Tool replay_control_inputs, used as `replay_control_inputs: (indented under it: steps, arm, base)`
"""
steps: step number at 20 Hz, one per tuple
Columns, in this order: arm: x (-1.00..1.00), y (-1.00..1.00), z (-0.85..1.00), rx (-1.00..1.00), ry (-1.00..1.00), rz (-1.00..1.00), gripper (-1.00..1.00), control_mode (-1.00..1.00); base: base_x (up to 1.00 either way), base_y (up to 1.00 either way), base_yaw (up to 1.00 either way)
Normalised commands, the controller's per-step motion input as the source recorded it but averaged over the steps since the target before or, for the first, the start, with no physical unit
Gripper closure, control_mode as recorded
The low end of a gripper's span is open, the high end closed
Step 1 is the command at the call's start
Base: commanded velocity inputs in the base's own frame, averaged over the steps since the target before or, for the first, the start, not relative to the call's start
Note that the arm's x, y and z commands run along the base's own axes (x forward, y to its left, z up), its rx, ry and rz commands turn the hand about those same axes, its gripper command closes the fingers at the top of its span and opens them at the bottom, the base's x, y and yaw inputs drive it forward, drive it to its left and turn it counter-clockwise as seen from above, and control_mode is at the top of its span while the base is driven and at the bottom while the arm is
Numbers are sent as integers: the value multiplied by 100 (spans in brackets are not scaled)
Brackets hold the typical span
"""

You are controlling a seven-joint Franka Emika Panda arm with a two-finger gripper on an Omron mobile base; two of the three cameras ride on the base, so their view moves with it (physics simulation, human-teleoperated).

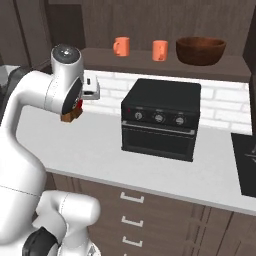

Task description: Gather all objects into one cabinet and sort the glasses and bowls to opposite sides.

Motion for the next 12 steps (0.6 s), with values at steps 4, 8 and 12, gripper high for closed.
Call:
replay_control_inputs:
  steps: [4,8,12]
  arm:
    - [-9,13,80,1,-34,10,100,-100]
    - [87,33,92,0,-24,4,100,-100]
    - [100,25,56,0,-8,3,100,-100]
  base:
    - [0,0,0]
    - [0,0,0]
    - [0,0,0]
